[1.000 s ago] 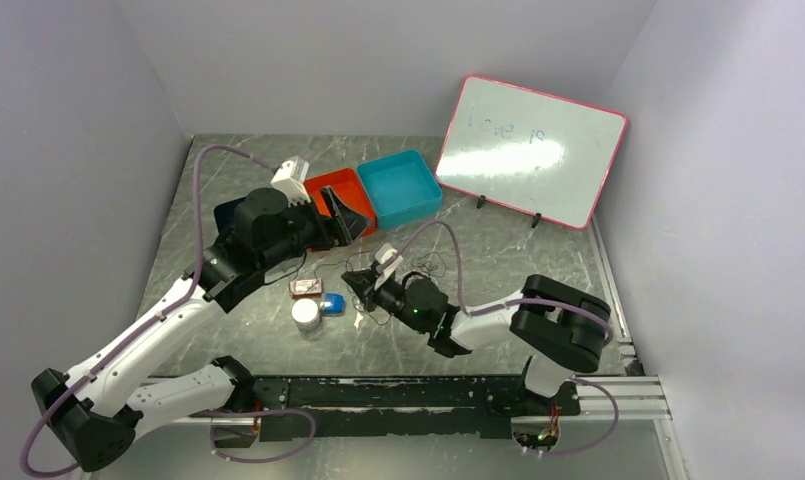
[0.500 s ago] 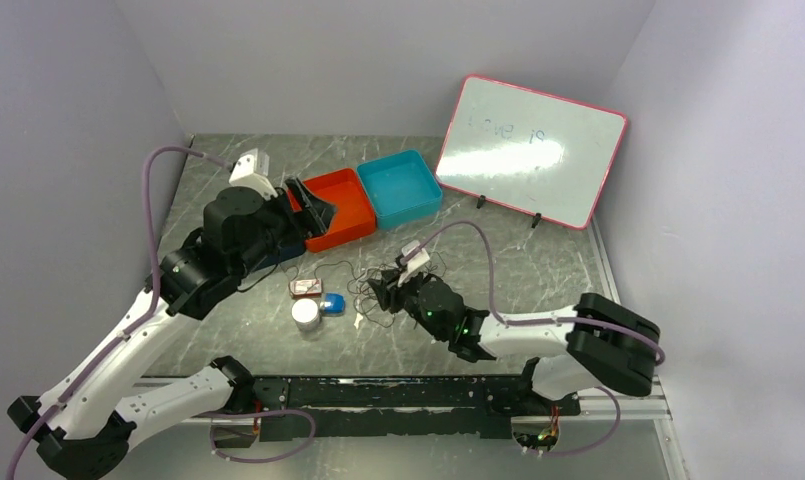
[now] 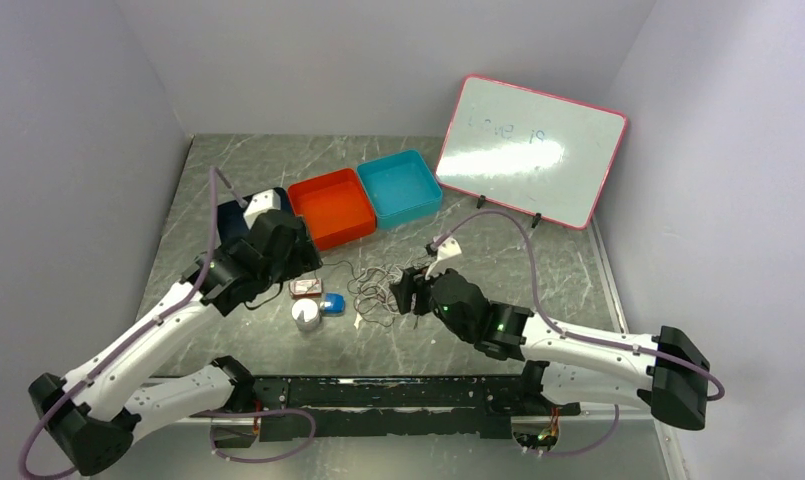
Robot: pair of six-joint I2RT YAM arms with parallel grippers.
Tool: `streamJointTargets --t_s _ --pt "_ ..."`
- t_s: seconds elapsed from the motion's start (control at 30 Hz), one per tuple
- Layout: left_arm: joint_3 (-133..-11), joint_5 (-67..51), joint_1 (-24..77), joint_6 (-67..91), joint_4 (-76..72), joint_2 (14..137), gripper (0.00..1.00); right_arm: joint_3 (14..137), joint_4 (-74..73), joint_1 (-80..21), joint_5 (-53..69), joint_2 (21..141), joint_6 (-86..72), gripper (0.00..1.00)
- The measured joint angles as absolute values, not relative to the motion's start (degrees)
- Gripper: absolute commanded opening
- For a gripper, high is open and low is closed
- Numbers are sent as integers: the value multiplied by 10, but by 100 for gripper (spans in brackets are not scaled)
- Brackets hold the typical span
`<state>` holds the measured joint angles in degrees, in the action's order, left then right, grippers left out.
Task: Untangle the cables
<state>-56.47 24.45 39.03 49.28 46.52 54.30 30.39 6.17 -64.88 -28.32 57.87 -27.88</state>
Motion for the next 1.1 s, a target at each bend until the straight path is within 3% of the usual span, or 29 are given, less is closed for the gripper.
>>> streamJointTargets --t_s 0.3,0.73,1.1 --pt "-554 242 390 451 448 653 81 411 -36 -649 -206 618 -282 65" --pt "-566 183 311 326 338 830 81 385 -62 -649 -173 526 -276 66" --pt "-567 112 283 276 260 888 76 385 -129 -649 -199 468 -241 66"
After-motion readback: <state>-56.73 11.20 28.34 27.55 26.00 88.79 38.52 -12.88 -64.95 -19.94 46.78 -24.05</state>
